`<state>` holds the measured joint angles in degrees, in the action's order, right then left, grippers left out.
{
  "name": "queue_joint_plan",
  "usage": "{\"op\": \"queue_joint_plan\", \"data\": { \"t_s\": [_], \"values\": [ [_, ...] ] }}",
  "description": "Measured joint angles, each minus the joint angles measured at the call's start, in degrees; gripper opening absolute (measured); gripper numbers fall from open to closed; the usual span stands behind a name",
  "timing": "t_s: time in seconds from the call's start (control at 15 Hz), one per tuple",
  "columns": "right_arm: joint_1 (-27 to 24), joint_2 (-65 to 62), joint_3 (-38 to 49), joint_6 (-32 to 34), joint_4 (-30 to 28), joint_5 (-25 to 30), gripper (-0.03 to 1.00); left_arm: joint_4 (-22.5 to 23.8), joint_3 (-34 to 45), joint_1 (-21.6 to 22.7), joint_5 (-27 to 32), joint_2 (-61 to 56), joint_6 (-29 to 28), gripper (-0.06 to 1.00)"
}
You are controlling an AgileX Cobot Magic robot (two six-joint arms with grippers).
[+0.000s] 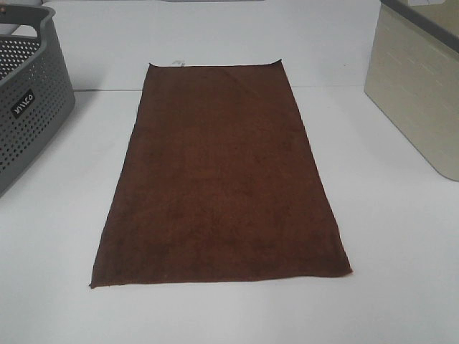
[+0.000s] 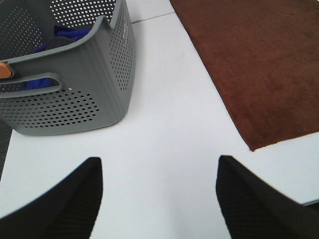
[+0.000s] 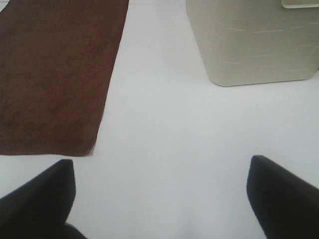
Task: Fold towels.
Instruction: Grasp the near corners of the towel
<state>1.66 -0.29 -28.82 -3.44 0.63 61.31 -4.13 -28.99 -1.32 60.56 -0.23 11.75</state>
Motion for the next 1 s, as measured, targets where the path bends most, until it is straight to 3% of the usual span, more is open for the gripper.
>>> {"op": "queue_joint_plan", "data": {
  "t_s": [1.0],
  "values": [
    [0.00,0.00,0.00,0.00,0.00,0.00,0.88,0.00,0.00,0.00,0.00,0.00,0.00,0.63]
  ]
}}
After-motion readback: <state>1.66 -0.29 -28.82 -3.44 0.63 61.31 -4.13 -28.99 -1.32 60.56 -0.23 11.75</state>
